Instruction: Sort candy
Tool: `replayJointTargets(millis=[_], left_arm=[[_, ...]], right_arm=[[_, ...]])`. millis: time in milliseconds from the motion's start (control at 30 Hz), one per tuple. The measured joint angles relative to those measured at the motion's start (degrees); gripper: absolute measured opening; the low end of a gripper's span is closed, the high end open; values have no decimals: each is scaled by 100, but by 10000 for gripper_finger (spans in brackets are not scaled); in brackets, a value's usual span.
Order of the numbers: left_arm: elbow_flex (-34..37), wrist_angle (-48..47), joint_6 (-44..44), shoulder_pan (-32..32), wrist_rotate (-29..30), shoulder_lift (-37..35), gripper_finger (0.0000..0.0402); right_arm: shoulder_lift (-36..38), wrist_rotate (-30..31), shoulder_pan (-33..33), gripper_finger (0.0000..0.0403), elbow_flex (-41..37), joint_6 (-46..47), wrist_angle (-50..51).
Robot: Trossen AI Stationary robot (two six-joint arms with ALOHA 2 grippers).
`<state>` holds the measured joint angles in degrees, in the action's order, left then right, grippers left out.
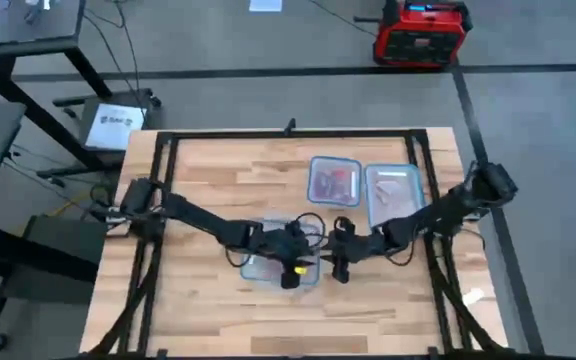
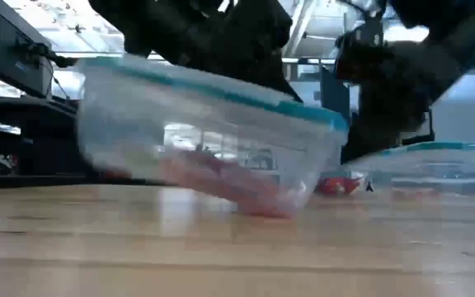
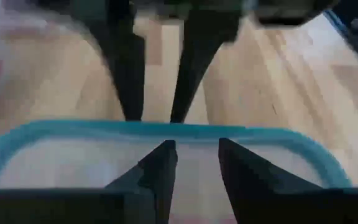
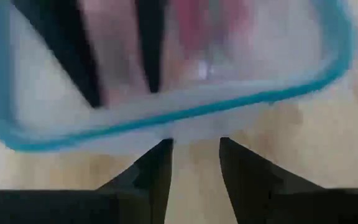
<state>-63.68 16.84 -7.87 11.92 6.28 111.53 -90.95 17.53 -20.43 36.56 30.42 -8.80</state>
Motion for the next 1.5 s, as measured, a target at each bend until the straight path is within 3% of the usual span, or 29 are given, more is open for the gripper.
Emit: replayJointTargets(millis=[533,833,1000,1133,1333,1500], left_arm=[[5,-160,355,-13,-124,-3,108],[9,363,276,-7,-359,364,108],[16,697,236,0,-619,535,109],[9,692,223,37,-653,560,109],[-1,576,199,38,-637,389,109],[-23,-39,284,-35,-566,-146,109]], right_arm=[[-51,-99,208,121,74,-464,-517],[-83,-230,265,121,214,-1065,-150],[-533,-240,244,120,221,-1406,-1069],[-554,-233,212,120,240,-1451,-1075],[-235,-178,140,120,249,-1161,-749],[300,-39,152,120,530,-1029,469]])
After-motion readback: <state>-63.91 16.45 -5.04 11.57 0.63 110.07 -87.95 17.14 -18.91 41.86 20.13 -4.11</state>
